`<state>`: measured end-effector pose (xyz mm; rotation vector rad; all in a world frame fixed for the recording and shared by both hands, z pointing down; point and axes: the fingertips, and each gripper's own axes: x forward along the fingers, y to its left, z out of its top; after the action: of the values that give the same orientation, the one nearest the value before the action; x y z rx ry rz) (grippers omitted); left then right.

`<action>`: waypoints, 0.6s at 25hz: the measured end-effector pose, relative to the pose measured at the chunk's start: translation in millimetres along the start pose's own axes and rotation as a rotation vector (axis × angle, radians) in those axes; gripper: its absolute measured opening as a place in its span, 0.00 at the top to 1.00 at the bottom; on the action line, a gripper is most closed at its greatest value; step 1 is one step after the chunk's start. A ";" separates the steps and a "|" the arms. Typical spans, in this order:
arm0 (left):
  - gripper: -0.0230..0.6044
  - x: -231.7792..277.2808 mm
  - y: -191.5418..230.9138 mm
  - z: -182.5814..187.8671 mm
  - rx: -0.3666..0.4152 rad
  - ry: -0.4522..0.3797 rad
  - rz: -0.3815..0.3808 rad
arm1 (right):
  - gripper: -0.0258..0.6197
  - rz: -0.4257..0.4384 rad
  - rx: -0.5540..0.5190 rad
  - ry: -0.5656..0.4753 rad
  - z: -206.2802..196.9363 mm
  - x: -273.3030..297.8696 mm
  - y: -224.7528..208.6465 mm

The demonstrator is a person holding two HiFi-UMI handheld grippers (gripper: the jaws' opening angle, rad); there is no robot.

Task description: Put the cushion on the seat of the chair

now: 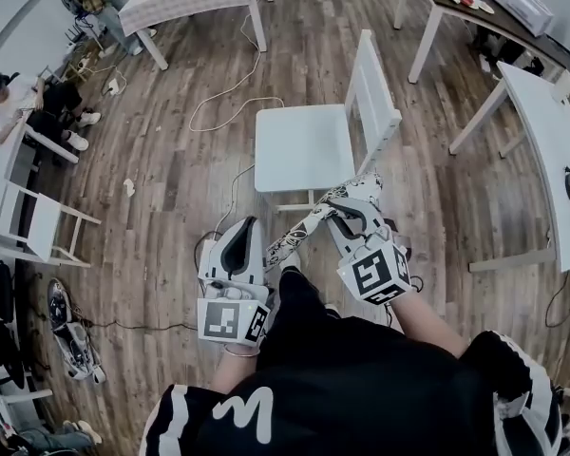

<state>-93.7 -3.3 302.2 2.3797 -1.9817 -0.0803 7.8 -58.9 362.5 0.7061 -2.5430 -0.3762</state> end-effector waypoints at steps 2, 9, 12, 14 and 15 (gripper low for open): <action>0.94 12.0 9.5 -0.7 -0.002 0.003 -0.003 | 0.92 -0.002 0.004 0.004 0.2 12.4 -7.5; 0.94 61.0 43.7 4.6 -0.006 0.004 -0.031 | 0.92 -0.010 0.014 0.016 7.6 57.4 -37.6; 0.94 83.0 58.6 11.1 -0.002 0.001 -0.043 | 0.92 -0.025 0.021 0.017 13.0 75.2 -54.3; 0.94 96.8 68.3 13.9 0.001 0.002 -0.051 | 0.92 -0.038 0.027 0.022 15.5 86.5 -65.5; 0.94 103.0 72.8 14.2 0.000 0.004 -0.055 | 0.92 -0.044 0.030 0.026 15.9 91.8 -70.6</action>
<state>-147.4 -117.8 291.7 2.4327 -1.9149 -0.0780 -40.5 -165.1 356.1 0.7743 -2.5173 -0.3423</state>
